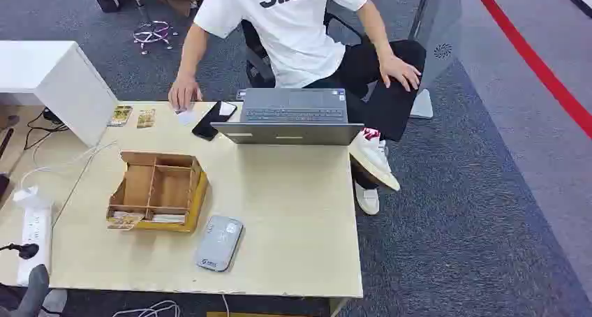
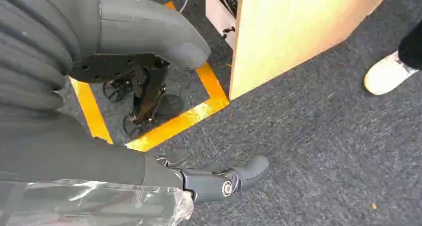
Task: Pass the card to the sensor for recognition and then transmit it.
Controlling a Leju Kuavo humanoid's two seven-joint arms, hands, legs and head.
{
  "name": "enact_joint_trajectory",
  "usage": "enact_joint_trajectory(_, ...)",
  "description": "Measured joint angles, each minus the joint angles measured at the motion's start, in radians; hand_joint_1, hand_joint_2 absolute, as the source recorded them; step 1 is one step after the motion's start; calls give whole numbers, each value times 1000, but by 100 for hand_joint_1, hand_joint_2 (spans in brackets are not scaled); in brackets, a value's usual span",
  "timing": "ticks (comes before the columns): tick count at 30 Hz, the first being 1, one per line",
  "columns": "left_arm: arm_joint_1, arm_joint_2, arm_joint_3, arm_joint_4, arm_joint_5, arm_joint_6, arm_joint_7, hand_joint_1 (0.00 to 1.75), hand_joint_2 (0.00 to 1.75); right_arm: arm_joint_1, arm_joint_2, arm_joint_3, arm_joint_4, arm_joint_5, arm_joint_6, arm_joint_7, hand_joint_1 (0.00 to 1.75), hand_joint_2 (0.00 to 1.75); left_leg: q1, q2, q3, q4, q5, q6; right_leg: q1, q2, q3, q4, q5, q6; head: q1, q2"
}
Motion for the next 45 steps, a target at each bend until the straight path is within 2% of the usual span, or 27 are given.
enact_joint_trajectory(8,-102,114,-69,-9,-256,-32,84,0,175,2,5,-5,-14,45,24,-8,0,175,0,1,0,0,1,0,0,0,0,0,1,-1,0,0)
enact_joint_trajectory(15,-219,216,-152,16,-424,-65,148,0,175,-11,9,-24,-13,89,52,-17,0,175,0,1,0,0,1,-1,0,0,0,0,1,-1,0,0)
enact_joint_trajectory(27,-423,384,-314,129,-708,-126,251,0,175,-51,14,-63,11,166,104,-39,0,175,0,1,0,0,2,-2,0,2,-1,1,1,-1,-1,0)
enact_joint_trajectory(39,-613,555,-472,245,-1004,-160,358,0,175,-97,21,-110,52,239,163,-66,0,175,0,2,0,0,2,-2,0,3,-2,1,1,-2,-1,0)
enact_joint_trajectory(40,-630,568,-486,256,-1030,-163,367,79,175,-99,21,-114,55,245,168,-68,0,175,0,2,0,0,2,-2,1,3,-1,1,1,-2,0,0)
enact_joint_trajectory(41,-644,585,-497,265,-1057,-166,378,175,175,-103,21,-118,57,249,174,-69,0,175,0,2,0,0,2,-2,1,3,-2,1,1,-2,0,0)
enact_joint_trajectory(45,-695,640,-534,305,-1158,-178,412,175,175,-120,21,-135,74,272,193,-76,0,175,1,2,0,0,2,-2,1,3,-2,2,2,-2,0,0)
